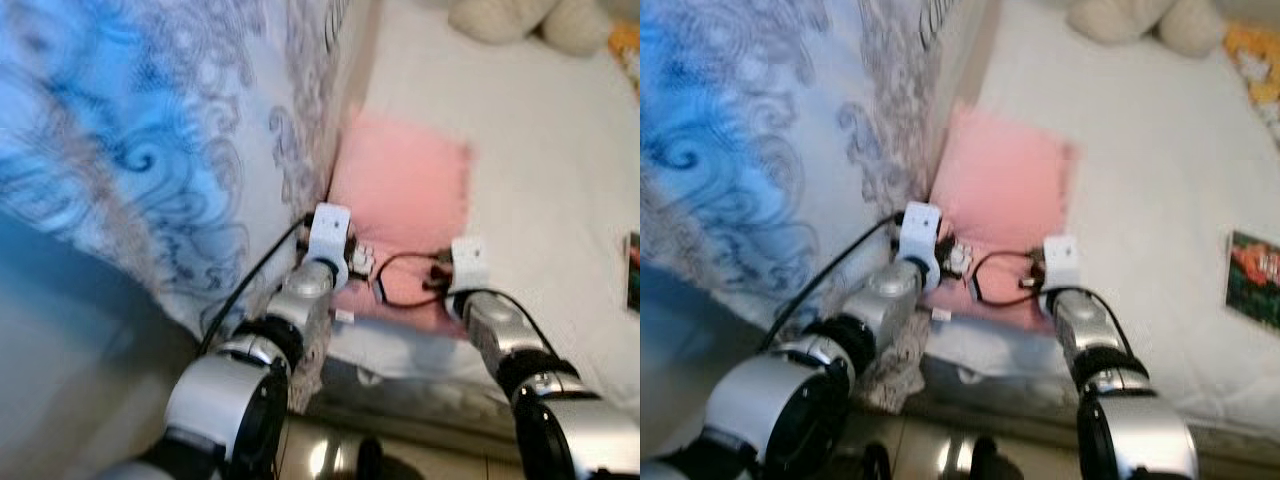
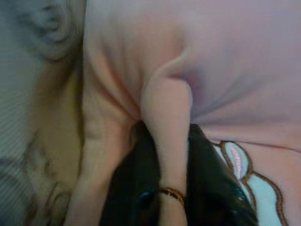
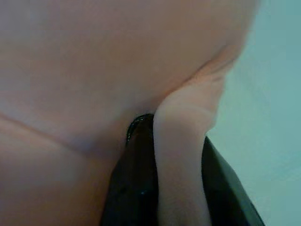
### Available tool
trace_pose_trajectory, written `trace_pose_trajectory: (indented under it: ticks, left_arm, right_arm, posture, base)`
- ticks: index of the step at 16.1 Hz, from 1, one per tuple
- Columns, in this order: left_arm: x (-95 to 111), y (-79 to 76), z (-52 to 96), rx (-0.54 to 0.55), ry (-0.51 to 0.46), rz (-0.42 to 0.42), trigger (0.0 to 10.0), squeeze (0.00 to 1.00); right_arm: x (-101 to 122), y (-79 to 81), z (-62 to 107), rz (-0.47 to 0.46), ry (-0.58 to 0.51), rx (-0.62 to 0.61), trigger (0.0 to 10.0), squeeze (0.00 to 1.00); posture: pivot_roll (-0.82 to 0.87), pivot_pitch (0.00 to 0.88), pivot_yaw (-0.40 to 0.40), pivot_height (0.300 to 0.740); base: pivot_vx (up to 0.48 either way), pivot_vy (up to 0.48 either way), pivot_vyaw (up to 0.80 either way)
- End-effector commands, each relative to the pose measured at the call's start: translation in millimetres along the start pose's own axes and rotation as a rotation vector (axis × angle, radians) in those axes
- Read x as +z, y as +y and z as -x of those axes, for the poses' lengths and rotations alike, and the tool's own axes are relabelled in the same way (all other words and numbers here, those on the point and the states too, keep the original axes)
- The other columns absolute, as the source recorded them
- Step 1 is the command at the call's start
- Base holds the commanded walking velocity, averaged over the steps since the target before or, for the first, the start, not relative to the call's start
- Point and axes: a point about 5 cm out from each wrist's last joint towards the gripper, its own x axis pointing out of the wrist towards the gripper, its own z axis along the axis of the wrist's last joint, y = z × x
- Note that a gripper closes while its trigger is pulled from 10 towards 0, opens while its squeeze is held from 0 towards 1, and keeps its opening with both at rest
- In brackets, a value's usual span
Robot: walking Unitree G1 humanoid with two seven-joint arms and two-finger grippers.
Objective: Clean up the room
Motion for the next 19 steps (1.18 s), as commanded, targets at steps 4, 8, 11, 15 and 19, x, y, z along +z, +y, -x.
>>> trace_pose_trajectory:
  ticks: [4, 8, 11, 15, 19]
  left_arm:
    - [-2.4, -27.8, -0.3, -0.043, -0.001, 0.027, 10.0, 1.00]
    - [27.2, -25.1, -1.5, -0.098, -0.168, -0.082, 10.0, 1.00]
    - [22.8, -17.9, 1.4, -0.126, -0.195, -0.167, 10.0, 1.00]
    - [21.1, 1.1, 11.2, -0.116, -0.322, -0.488, 10.0, 1.00]
    - [29.9, 17.4, 22.2, -0.087, -0.465, -0.658, 10.0, 1.00]
  right_arm:
    - [-21.5, -19.7, 5.9, 0.019, 0.070, -0.089, 10.0, 1.00]
    - [-3.4, -15.7, 4.8, 0.009, -0.083, -0.123, 10.0, 1.00]
    - [-9.1, -11.1, 8.8, -0.009, -0.143, -0.135, 10.0, 1.00]
    - [-27.5, -7.8, 22.8, -0.033, -0.223, -0.205, 10.0, 1.00]
    - [-34.4, -14.1, 45.2, -0.046, -0.331, -0.266, 10.0, 1.00]
  posture:
    - [-0.05, 0.313, -0.059, 0.740]
    - [0.00, 0.278, -0.056, 0.740]
    - [0.02, 0.256, -0.054, 0.740]
    - [0.03, 0.178, -0.044, 0.740]
    - [0.05, 0.064, -0.023, 0.740]
  base:
    - [0.000, 0.000, 0.00]
    - [0.000, 0.000, 0.00]
    - [0.000, 0.000, 0.00]
    - [0.000, 0.000, 0.00]
    - [0.000, 0.000, 0.00]
